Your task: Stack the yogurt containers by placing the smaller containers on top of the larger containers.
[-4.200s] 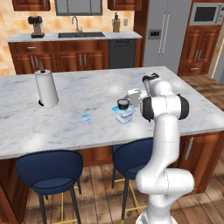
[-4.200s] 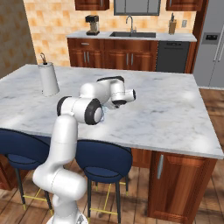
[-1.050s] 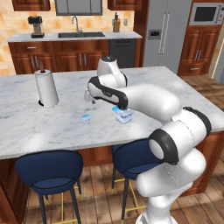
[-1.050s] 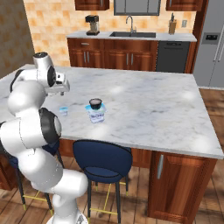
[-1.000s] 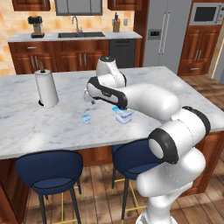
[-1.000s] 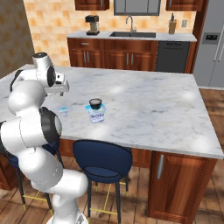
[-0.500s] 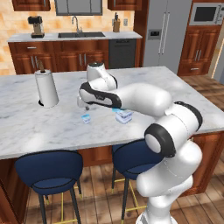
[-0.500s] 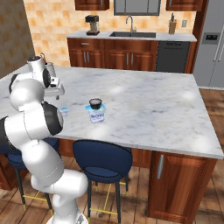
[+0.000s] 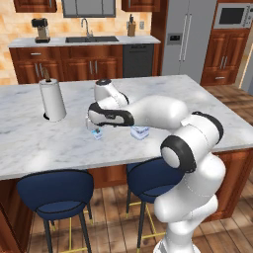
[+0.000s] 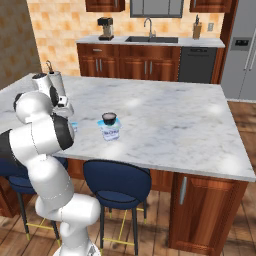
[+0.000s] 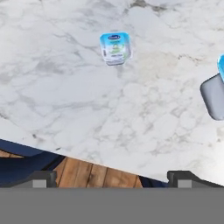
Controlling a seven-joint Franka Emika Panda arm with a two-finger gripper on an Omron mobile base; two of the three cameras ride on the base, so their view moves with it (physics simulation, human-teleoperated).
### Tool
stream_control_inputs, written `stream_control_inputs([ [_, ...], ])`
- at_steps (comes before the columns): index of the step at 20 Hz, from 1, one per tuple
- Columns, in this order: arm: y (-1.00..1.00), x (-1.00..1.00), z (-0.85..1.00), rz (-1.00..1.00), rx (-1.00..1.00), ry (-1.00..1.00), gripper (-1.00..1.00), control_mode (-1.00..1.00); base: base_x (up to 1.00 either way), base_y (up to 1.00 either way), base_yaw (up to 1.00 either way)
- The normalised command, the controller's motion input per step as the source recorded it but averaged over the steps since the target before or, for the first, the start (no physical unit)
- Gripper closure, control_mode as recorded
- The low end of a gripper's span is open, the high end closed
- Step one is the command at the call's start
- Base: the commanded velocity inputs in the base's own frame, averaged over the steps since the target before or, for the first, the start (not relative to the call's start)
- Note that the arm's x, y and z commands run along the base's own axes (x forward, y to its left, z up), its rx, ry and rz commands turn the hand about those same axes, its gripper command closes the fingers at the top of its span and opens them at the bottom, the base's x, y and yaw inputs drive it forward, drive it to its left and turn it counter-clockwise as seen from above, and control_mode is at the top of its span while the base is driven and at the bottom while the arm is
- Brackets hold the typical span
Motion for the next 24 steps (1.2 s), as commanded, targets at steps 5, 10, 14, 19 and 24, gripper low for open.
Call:
stream_control_inputs([
  [5, 0.0, 0.0, -0.33, 0.0, 0.0, 0.0, -1.0, -1.0, 0.0, 0.0, 0.0],
  [10, -0.01, 0.0, -0.27, 0.0, 0.0, 0.0, -1.0, -1.0, 0.0, 0.0, 0.0],
  [14, -0.09, 0.0, -0.22, 0.0, 0.0, -0.01, -1.0, -1.0, 0.0, 0.0, 0.0],
  [19, -0.12, 0.0, -0.14, 0.0, 0.0, -0.05, -1.0, -1.0, 0.0, 0.0, 0.0],
  [24, -0.01, 0.03, -0.17, -0.01, 0.01, -0.1, -1.0, -1.0, 0.0, 0.0, 0.0],
])
